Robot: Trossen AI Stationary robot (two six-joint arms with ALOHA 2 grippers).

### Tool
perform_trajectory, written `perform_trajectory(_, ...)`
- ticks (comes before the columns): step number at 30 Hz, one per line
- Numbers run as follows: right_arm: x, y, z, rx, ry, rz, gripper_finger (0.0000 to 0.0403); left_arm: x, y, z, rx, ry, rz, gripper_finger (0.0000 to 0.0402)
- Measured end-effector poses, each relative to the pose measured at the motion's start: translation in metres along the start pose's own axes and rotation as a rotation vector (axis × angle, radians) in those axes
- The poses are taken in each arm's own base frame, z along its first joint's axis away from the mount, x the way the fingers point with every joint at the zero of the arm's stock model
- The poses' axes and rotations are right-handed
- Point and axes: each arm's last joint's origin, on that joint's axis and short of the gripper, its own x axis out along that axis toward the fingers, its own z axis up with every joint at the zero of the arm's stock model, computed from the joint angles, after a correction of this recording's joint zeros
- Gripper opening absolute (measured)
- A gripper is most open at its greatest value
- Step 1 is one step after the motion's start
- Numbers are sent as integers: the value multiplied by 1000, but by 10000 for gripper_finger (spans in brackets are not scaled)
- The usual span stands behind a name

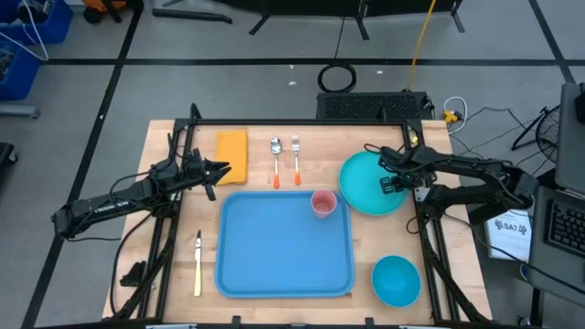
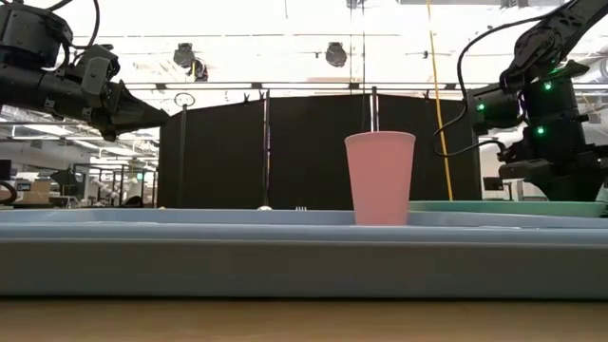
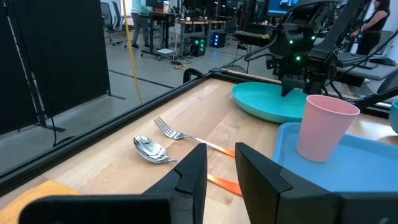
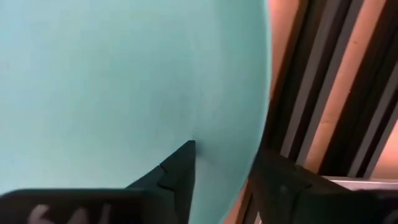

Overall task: Set up tray
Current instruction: Put the green plate on the blue tray

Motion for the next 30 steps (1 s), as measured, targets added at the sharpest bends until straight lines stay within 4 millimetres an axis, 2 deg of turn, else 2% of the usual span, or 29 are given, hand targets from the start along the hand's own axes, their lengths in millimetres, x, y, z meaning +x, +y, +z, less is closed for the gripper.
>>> perform_trajectory(4,-1,0,1,7,-17,-2,37,0,0,0,0,0,0,88)
perform_trajectory(6,-2,1,3,6,-60,-17,17,0,0,0,0,0,1,88)
perform_trajectory(13,-6,1,10,58,-248,-54,9,0,0,0,0,-1,0,88)
perform_trajectory(18,-16,3,17,91,-433,7,0,0,0,0,0,-3,0,88)
perform_trajectory(22,-31,7,24,83,-588,146,2,0,0,0,0,-3,0,88)
perform_trajectory(27,-58,13,33,27,-810,416,2,0,0,0,0,-3,0,88)
perform_trajectory(30,-74,13,35,19,-938,506,2,0,0,0,0,-3,0,88)
